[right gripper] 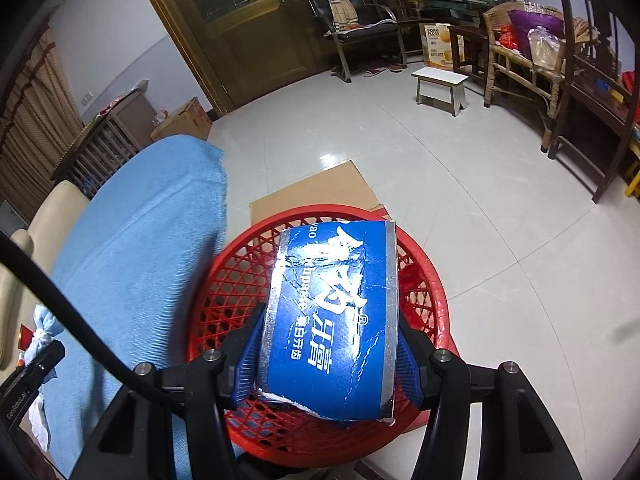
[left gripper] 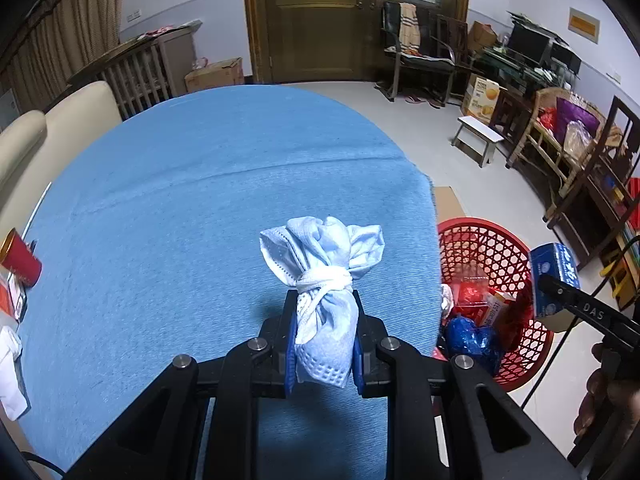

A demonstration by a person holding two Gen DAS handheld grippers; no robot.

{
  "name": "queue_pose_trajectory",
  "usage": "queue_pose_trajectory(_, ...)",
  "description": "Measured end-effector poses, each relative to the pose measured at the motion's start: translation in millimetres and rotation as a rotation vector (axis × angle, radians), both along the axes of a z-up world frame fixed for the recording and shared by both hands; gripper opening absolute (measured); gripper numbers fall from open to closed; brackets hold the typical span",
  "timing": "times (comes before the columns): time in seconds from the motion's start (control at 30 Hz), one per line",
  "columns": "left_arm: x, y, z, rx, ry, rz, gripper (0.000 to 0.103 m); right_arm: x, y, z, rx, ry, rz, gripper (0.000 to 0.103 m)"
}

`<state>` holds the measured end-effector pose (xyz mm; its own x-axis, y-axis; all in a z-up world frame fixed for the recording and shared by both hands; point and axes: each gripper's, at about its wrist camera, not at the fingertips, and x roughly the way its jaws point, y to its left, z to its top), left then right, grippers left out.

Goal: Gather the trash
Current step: 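Lift and carry the toothpaste box and mask bundle over the red wastebasket, then open the right gripper to drop the toothpaste box into the wastebasket, then open the left gripper to drop the mask bundle into the wastebasket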

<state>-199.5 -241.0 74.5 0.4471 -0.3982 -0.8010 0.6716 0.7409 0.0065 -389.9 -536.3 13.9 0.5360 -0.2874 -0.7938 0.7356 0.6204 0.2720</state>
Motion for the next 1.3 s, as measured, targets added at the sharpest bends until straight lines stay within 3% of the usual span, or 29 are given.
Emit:
queue_pose_trajectory(0.53, -5.7, -25.3, -2.0, 0.018, 0.007, -0.038, 0.022, 11.7, -9.0, -7.9, 0.000, 0.015, 0.015, 0.061)
queue_pose_trajectory(0.6, -6.0, -26.4, -2.7, 0.018, 0.008, -0.041, 0.022, 14.2, -11.0, -11.5, 0.010, 0.026, 0.018, 0.064)
queue_pose_trajectory(0.67, -6.6, -28.0, -3.1, 0.018, 0.009, -0.043, 0.022, 17.8, -13.8, -17.9, 0.031, 0.052, 0.023, 0.075)
queue_pose_trajectory(0.73, -6.6, -27.8, -2.2, 0.018, 0.009, -0.047, 0.022, 18.4, -14.8, -22.6, 0.041, 0.067, 0.026, 0.077)
queue_pose_trajectory(1.0, -11.7, -40.0, -3.6, 0.016, 0.022, -0.076, 0.022, -2.4, -23.2, -9.8, 0.032, 0.026, -0.020, 0.077)
queue_pose_trajectory(1.3, -37.2, -82.4, -8.7, 0.030, 0.042, -0.176, 0.022, -34.1, -38.8, 0.3, 0.044, -0.020, -0.076, 0.077)
